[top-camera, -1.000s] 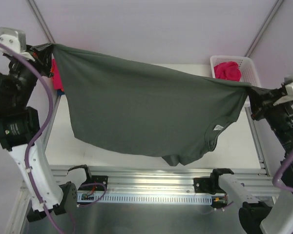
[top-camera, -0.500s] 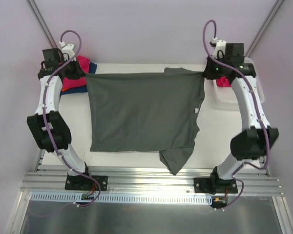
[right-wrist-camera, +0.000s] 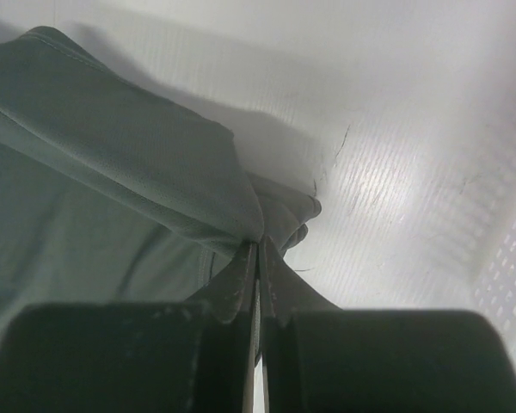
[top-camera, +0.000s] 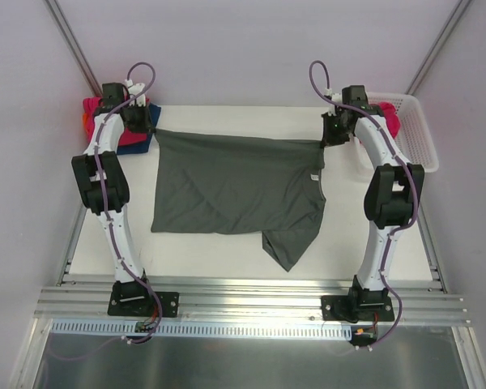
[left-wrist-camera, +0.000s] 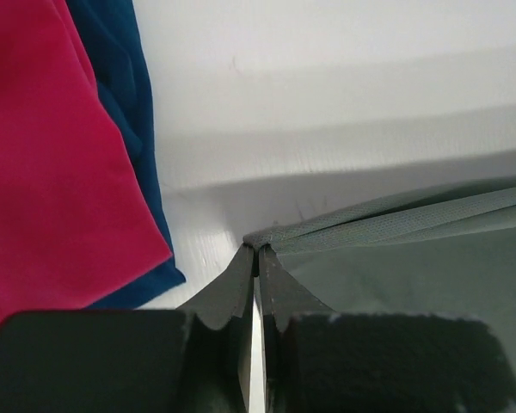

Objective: Fold and stack the t-shirts
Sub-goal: Flatten out the tshirt, then grap the side of the flattened tshirt furthest away from the robot with both arms, then fold the flattened tshirt in 1/3 of the way

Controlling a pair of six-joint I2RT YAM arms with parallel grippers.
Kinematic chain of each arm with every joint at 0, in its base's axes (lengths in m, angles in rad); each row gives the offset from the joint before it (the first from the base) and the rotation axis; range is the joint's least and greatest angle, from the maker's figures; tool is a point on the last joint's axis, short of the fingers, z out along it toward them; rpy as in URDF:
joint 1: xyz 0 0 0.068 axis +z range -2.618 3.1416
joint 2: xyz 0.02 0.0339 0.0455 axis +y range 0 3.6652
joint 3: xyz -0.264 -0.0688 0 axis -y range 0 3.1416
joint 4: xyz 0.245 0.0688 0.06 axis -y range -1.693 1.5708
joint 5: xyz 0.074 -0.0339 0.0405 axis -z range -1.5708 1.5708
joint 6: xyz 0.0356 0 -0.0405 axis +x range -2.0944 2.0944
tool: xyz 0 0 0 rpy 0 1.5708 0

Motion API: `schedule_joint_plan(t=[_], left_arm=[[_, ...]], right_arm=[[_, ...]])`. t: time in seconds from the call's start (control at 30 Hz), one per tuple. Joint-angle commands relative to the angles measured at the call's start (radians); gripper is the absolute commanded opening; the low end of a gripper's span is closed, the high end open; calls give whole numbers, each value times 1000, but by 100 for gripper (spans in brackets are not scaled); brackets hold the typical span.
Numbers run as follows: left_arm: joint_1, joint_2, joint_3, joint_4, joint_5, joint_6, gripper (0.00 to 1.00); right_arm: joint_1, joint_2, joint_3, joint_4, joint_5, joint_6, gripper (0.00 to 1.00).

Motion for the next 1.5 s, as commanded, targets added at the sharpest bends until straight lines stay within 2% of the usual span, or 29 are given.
schedule_joint_plan(t=[0.0,0.2,0.37,0.73,1.0,1.47], left_arm=[[-14,-10,102,28,-44,4,0],[-48,6,116,30,-60,-1,0],[-69,-25,70,25,-52,-13,0],[-68,-259,-215,-8,-40,8,0],[-45,-375,-393,-10,-12,-5,0],[-48,-323,-405,-93,18,-67,0]], right_arm=[[7,-34,49,41,51,0,0],[18,20,90,45,69,-7,1],[24,21,93,37,70,-25,1],[38,-156,-184,-4,-21,-2,1],[39,-253,-341,-1,-42,26,1],[39,-263,-385,-4,-52,24,1]])
